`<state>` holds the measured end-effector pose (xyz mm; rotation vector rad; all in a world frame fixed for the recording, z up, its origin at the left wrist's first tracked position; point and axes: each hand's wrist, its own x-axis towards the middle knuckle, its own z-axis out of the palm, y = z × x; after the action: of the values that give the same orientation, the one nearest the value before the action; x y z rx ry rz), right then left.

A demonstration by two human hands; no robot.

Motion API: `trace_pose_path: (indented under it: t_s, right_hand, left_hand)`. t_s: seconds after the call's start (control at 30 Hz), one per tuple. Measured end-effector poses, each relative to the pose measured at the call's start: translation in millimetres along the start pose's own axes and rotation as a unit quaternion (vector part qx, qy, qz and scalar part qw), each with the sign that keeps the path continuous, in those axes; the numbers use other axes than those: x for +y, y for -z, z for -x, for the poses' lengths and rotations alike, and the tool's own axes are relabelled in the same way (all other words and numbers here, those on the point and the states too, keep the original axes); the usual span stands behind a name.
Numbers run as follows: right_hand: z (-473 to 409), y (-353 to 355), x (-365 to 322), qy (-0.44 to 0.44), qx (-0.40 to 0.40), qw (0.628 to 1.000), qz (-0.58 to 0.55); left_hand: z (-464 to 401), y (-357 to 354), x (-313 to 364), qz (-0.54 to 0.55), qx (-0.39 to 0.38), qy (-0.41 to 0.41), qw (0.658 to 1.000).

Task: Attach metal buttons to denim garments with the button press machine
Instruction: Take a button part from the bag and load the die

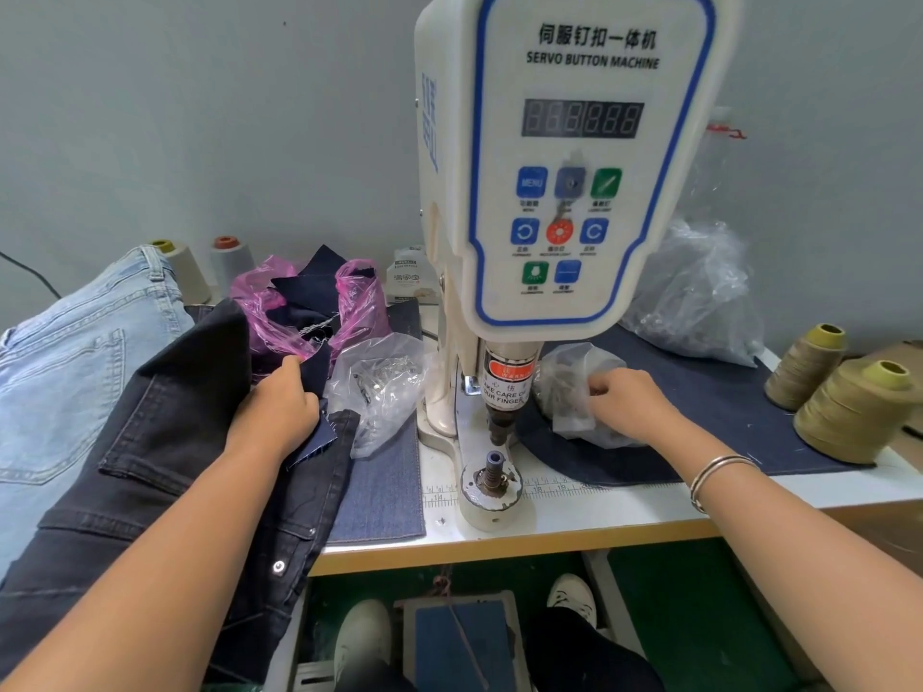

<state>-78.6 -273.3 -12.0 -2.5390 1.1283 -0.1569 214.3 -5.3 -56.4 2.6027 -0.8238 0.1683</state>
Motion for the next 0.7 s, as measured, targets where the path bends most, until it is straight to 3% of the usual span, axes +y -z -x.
trace_pose_path:
  t_s: [0.1,0.3,0.47,0.53,0.6,0.7]
  right_hand:
    - [4,5,6,0.022,0.018,0.999,-0.017]
    - [13,23,5,0.145,0.088,0.974,0.152]
    - [19,36,-1,0.119,0.150,0.968,0.162]
    - [28,41,-5,0.102,0.180,0.974,0.094]
    - [42,39,-14,0.082,0.181,0.978,-0.058]
    - [66,15,-37,0.046,0.032,0.947,-0.316]
  left_hand:
    - [0,0,0,0.002,0.004,0.000,1.000]
    - [0,0,0,0.004,0.007,0.001,1.000]
    - [0,0,0,0.011,0.003,0.004,1.000]
    - [0,-1,0,0.027,0.005,0.010,1.000]
    - [-1,-1,-1,0.041,0.007,0.015,0.999]
    - [-1,-2,-2,0.039,0.005,0.011,0.999]
